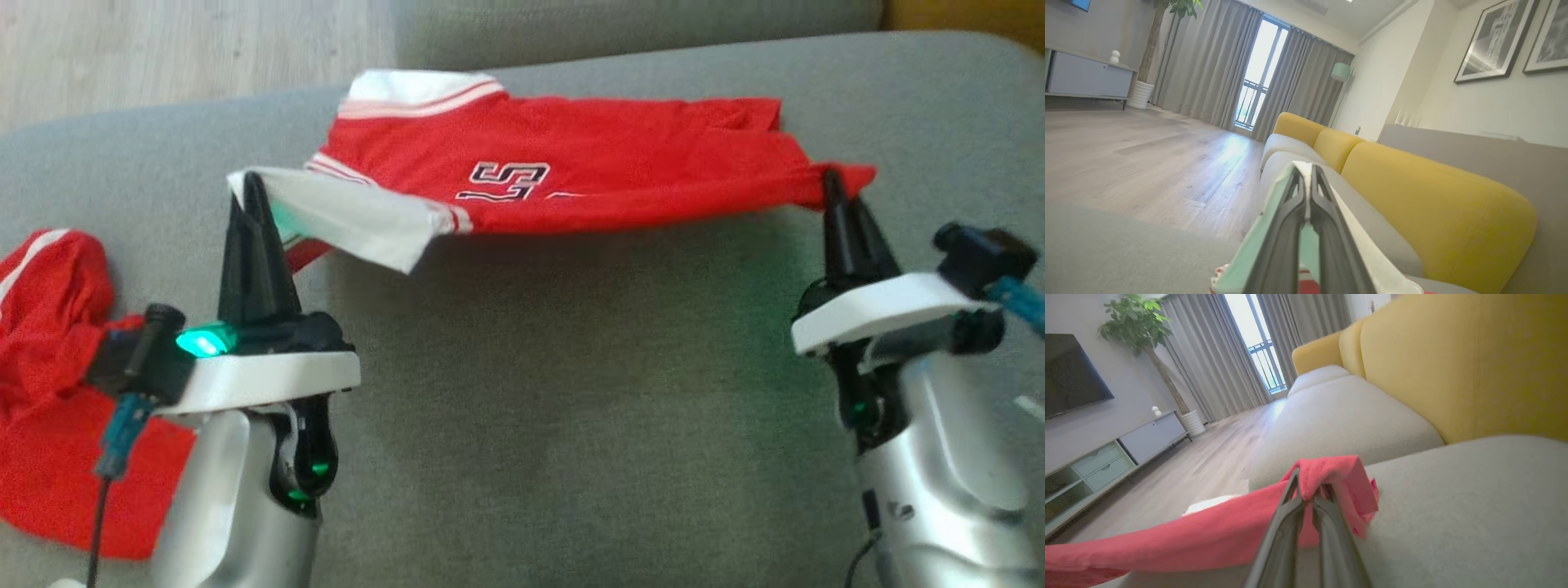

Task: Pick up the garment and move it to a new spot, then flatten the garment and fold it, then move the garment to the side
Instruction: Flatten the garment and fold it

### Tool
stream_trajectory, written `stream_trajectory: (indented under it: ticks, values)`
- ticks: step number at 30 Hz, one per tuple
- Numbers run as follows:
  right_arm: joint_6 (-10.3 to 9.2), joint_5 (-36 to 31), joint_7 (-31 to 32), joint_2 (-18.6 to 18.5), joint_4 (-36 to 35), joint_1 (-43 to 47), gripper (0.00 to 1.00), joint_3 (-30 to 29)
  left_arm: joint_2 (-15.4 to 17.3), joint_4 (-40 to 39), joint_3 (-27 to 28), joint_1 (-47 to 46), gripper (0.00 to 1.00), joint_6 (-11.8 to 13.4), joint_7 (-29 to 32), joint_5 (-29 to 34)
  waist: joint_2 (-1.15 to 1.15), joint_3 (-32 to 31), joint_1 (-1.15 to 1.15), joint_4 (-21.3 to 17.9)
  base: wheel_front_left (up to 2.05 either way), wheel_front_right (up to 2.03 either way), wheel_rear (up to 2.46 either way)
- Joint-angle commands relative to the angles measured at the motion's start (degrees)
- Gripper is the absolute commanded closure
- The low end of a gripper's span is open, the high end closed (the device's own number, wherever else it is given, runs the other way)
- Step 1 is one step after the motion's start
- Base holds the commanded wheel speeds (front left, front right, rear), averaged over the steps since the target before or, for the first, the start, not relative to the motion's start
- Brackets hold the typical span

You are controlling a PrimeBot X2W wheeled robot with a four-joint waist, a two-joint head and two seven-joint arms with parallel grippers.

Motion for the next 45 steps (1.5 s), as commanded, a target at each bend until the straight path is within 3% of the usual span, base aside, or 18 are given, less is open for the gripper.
stream_trajectory:
  ticks: [1,8,18,22,25,29,32,35,36,40,45]
  values:
    - [0.39,-0.75,0.97,0.25,-4.96,-1.13,1.00,0.58,0.44,-3.20,2.33,-2.33,1.00,-0.59,-0.51,-0.82,0.00,-1.61,0.00,-0.59,0.00,0.00,0.00]
    - [0.39,-2.50,6.95,-1.77,-20.48,-2.32,1.00,-0.03,0.51,-10.61,4.56,-6.43,1.00,-1.14,0.20,-3.37,0.00,-5.95,0.00,-1.22,0.00,0.00,0.00]
    - [0.39,-3.74,14.60,-4.07,-39.00,-5.22,1.00,1.42,1.56,-28.69,7.36,-11.66,1.00,2.38,5.06,-5.05,0.00,-8.64,0.00,-2.59,0.00,0.00,0.00]
    - [0.39,-4.96,18.39,-3.90,-44.41,-5.35,1.00,1.46,2.63,-34.80,7.53,-13.86,1.00,3.64,8.11,-4.67,0.00,-7.92,0.00,-3.29,0.00,0.00,0.00]
    - [0.39,-5.34,20.92,-3.59,-45.47,-6.47,1.00,1.35,4.57,-34.99,7.82,-16.56,1.00,4.03,10.60,-3.59,0.00,-5.92,0.00,-3.96,0.00,0.00,0.00]
    - [0.39,-4.88,22.65,-3.27,-41.66,-11.05,1.00,0.68,6.88,-28.23,7.98,-23.08,1.00,2.79,12.42,-3.53,0.00,-0.87,0.00,-4.25,0.00,0.00,0.00]
    - [0.39,-1.25,24.07,-1.55,-34.48,-17.60,1.00,-1.40,9.27,-19.06,8.36,-30.42,1.00,1.29,13.15,-3.23,0.00,4.42,0.00,-4.22,0.00,0.00,0.00]
    - [0.39,-1.93,22.41,-2.70,-25.50,-27.82,1.00,0.25,12.10,-8.43,8.36,-39.56,1.00,-0.63,12.89,-2.11,0.00,9.58,0.00,-4.25,0.00,0.00,0.00]
    - [0.39,-1.93,22.41,-2.70,-25.50,-27.82,1.00,0.25,12.10,-8.43,8.36,-39.56,1.00,-0.63,12.89,-2.11,0.00,9.58,0.00,-4.25,0.00,0.00,0.00]
    - [0.39,-4.20,15.89,-4.71,-11.43,-41.92,1.00,1.63,14.48,4.51,7.46,-52.18,1.00,-3.23,9.59,-0.02,0.00,13.70,0.00,-3.24,0.00,0.00,0.00]
    - [0.39,-8.09,4.78,-6.72,3.65,-55.17,1.00,1.39,14.00,16.48,6.89,-64.58,1.00,-4.74,4.34,0.30,0.00,15.80,0.00,-1.16,0.00,0.00,0.00]
